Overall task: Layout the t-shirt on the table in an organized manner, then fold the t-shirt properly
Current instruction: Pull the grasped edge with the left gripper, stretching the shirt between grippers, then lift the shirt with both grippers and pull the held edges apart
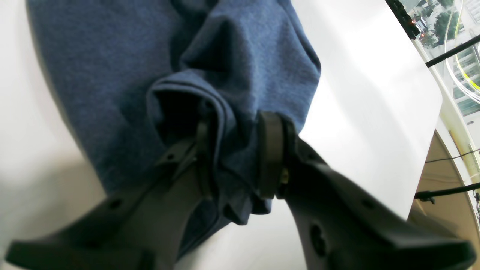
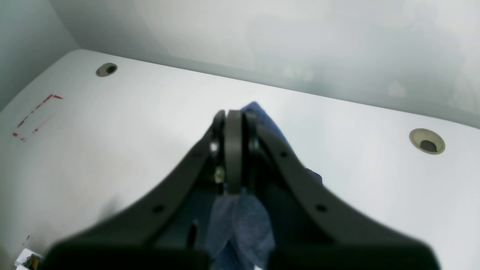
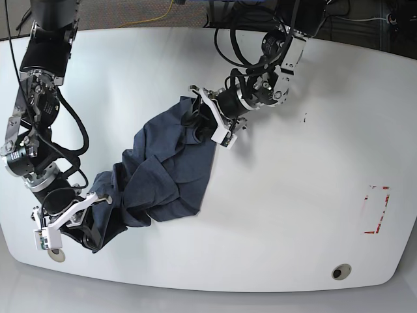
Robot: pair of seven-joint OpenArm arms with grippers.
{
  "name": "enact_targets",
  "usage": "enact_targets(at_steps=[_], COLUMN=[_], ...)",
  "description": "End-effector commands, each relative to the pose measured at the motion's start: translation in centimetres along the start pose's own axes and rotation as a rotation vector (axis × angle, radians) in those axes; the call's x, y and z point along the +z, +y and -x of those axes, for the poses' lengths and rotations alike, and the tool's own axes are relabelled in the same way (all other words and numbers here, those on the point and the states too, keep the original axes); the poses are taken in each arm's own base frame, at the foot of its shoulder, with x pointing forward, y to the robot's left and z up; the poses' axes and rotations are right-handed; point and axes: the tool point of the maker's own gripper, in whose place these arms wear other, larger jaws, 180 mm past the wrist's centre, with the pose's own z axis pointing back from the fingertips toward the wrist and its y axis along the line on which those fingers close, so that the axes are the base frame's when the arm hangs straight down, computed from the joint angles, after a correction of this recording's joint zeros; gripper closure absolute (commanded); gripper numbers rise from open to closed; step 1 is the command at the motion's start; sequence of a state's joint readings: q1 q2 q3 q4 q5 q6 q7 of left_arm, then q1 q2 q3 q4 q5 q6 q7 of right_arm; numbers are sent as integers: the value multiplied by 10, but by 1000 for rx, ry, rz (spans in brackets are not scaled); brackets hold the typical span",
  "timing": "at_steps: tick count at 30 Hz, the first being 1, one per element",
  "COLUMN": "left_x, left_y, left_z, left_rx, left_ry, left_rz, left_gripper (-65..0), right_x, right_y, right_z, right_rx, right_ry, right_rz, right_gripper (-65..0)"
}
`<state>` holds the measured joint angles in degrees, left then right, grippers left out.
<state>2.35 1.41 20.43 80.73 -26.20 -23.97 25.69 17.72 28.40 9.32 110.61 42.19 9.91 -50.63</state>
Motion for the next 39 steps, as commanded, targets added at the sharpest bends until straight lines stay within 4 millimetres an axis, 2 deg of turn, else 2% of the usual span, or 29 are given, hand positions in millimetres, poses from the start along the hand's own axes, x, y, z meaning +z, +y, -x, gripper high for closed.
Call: enact_targets(at_steps=[1,3,7,15,19,22,25,32,35,39], left_x=[-2,-2,-1,-1,6,16,26,56,70,93], left_y=[-8,-8,-7,-5,0,9,22,55,64,72], left_z=[-19,-19,-20,-26,-34,-48,-72,-100,-116,-148], left_rx=[-7,-7,-10,-22,-47,-70,-89,-189,-241,-332], left_ry=[-61,-61,-62,-69,-85,-118,-175,-201,-219,-266], left_rz=[26,26,25,22,10,-14,-50,-127,-156,-195], left_gripper=[-144,-131,0,0,0,0,0,0,0,0], right_x=[4,4,4,4,4,5,11,17,16,16], right_y=[-3,-3,-3,-3,-4,-6,-20,-51,-54,-56], right_z=[-21,-21,-21,-21,-21,-22,-20,-18,-24,-27], right_rx=[23,23,22,22,23,17,-19,-94,-96,-97], right_ry=[-64,-64,-65,-63,-63,-68,-80,-101,-113,-119], right_rz=[8,8,9,9,11,18,57,127,131,133], right_gripper=[0,0,0,0,0,0,0,0,0,0])
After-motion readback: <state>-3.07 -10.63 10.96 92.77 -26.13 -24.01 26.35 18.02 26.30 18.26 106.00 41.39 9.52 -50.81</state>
